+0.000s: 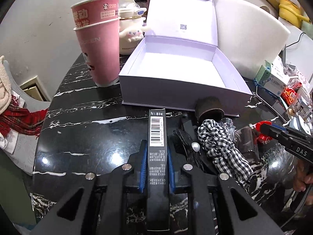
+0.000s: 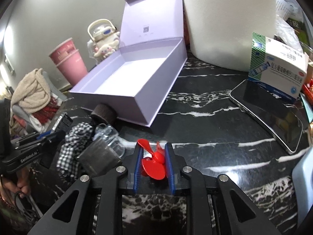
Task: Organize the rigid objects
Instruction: 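Lift both held items and carry them over the lavender box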
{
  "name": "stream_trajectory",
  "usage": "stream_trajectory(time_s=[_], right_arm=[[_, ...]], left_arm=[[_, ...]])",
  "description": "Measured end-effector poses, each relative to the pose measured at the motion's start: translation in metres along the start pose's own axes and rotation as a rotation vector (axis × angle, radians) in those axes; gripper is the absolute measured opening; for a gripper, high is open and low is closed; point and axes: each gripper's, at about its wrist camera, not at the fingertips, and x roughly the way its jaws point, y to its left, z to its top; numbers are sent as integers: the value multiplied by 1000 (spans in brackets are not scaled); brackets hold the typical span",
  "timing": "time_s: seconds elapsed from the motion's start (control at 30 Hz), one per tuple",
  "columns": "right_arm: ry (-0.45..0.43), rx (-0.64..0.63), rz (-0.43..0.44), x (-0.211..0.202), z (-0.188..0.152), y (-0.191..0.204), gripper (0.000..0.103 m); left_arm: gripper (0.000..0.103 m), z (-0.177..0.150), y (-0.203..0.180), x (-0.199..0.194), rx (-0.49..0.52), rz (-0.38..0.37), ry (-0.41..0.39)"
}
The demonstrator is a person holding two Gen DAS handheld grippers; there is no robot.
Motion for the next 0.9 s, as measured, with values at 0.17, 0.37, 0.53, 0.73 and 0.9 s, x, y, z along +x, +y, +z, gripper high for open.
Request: stream_trajectory(time_s=[0.17,0.37,0.53,0.73,0.9], right_arm=[[-41,-31,-5,-16,-3,7,22],[-70,-46,-7,-32,-3,11,22],[-88,-64,-9,-45,3,15,22],[-117,-93,-17,-59,13,20,22],[-124,-111,1,-63,26,21,22]], left_arm=[[18,-1,-3,-13,1,10,-26],[18,2,-8,-29,10,-4,-61],[18,12,-18,-41,30,-42,-85],[18,27,-32,-47,65,-65,-109],[18,40,-39,-46,82,-88,-115]])
